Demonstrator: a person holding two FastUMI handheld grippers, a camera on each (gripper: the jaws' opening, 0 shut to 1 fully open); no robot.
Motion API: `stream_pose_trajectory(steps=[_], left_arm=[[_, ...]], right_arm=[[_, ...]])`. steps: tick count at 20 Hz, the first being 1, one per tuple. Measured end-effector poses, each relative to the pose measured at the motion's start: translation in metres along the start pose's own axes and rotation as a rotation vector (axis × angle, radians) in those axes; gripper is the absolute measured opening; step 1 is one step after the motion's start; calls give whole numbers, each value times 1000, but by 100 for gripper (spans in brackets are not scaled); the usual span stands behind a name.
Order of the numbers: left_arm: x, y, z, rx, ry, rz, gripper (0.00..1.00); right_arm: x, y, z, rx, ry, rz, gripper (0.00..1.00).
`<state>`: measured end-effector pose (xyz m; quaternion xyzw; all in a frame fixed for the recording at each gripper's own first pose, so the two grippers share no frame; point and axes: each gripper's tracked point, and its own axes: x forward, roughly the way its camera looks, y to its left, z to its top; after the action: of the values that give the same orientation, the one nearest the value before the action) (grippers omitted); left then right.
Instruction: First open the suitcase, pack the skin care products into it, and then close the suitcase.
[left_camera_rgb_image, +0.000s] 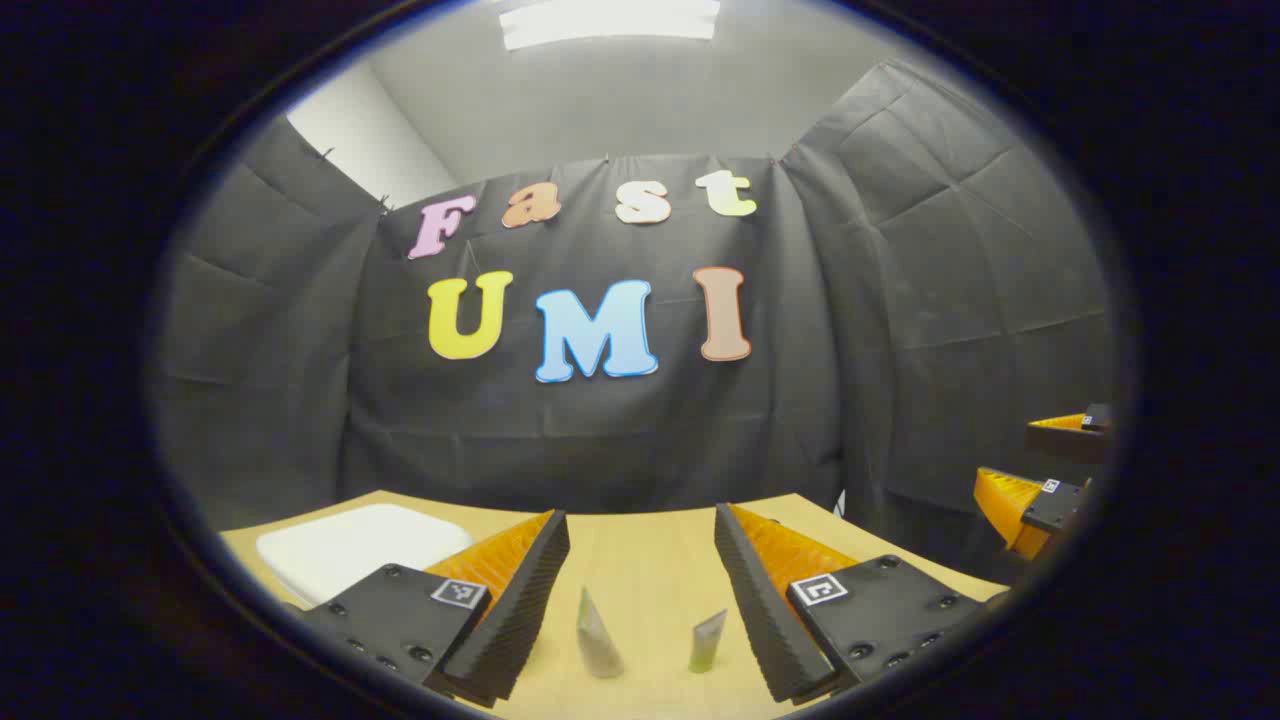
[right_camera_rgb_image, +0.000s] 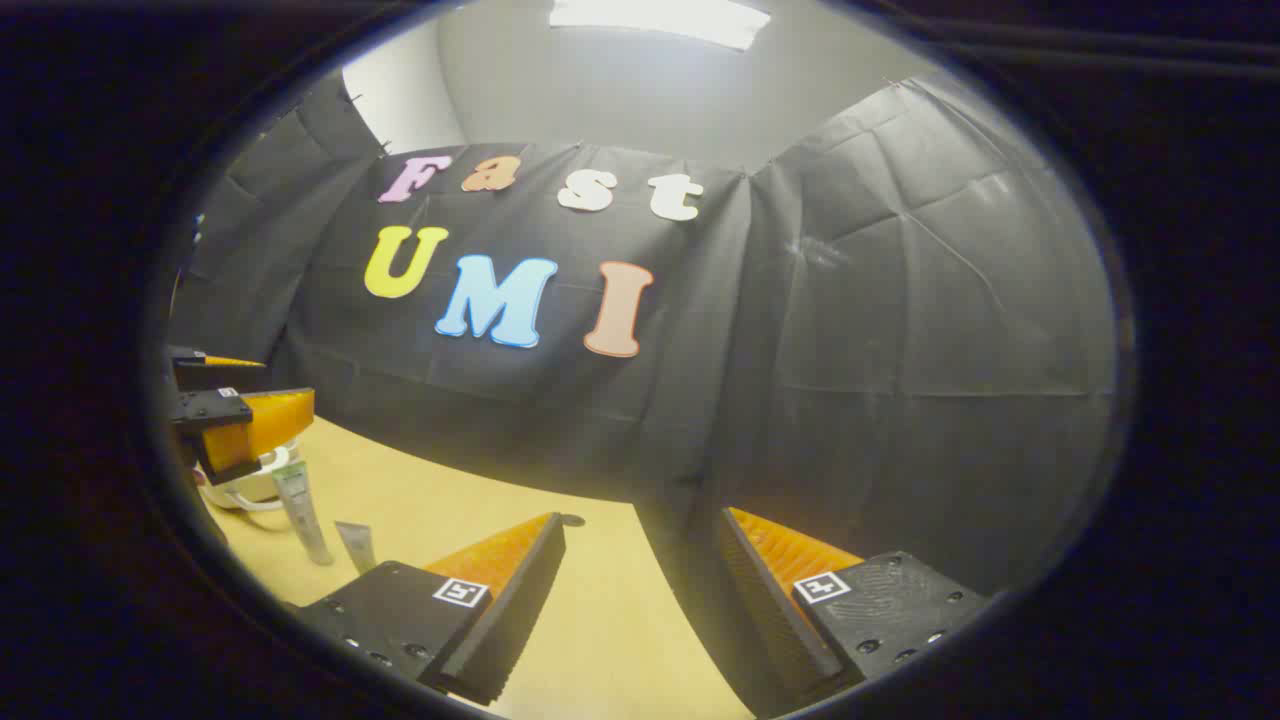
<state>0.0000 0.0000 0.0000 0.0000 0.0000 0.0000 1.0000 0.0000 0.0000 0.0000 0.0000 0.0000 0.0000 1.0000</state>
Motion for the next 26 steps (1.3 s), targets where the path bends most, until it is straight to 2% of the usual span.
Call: stream_pose_trajectory(steps=[4, 7, 14, 16, 19, 23, 26], left_arm=[[-17, 56, 33, 2, -16, -6, 94], [-23, 89, 49, 29, -5, 12, 94], [-6, 131, 37, 9, 92, 51, 94], [1, 139, 34, 20, 110, 67, 94], [17, 148, 19, 27, 173, 70, 94], [43, 143, -18, -35, 333, 19, 94], [69, 138, -36, -110, 462, -47, 94]], right_arm=[[-18, 44, 33, 5, -3, 31, 94], [-22, 85, 52, 31, 4, 94, 94], [-11, 149, 94, 84, -12, 239, 94], [-4, 156, 102, 118, -13, 269, 94], [8, 160, 101, 96, -4, 302, 94], [12, 160, 96, 55, 14, 342, 94], [17, 155, 93, 35, 24, 328, 94]])
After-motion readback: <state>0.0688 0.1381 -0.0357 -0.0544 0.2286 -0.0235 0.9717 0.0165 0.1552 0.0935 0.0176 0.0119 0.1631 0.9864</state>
